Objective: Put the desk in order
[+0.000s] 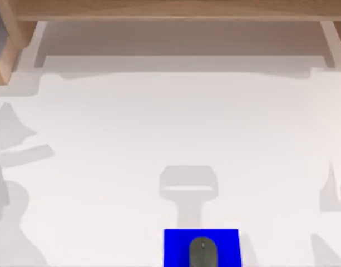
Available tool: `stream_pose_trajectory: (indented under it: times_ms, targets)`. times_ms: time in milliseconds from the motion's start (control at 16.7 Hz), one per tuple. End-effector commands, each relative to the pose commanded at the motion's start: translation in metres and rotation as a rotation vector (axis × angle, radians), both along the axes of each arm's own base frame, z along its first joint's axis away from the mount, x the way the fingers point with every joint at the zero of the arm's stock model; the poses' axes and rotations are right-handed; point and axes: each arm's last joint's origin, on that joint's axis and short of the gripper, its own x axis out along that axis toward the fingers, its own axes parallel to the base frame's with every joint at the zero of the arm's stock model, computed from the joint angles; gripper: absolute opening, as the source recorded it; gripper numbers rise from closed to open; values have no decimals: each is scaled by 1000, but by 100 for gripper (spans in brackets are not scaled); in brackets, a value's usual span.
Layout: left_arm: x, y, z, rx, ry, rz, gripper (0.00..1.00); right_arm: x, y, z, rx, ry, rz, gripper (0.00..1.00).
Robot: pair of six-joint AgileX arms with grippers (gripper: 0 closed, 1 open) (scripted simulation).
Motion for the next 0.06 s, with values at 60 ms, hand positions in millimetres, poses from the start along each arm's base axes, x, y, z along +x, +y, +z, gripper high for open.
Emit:
stream_pose_trajectory:
  times_ms: [60]
  targets:
    - [-2, 0, -1, -2, 3, 1, 100, 0, 0, 0, 0, 0, 0, 100]
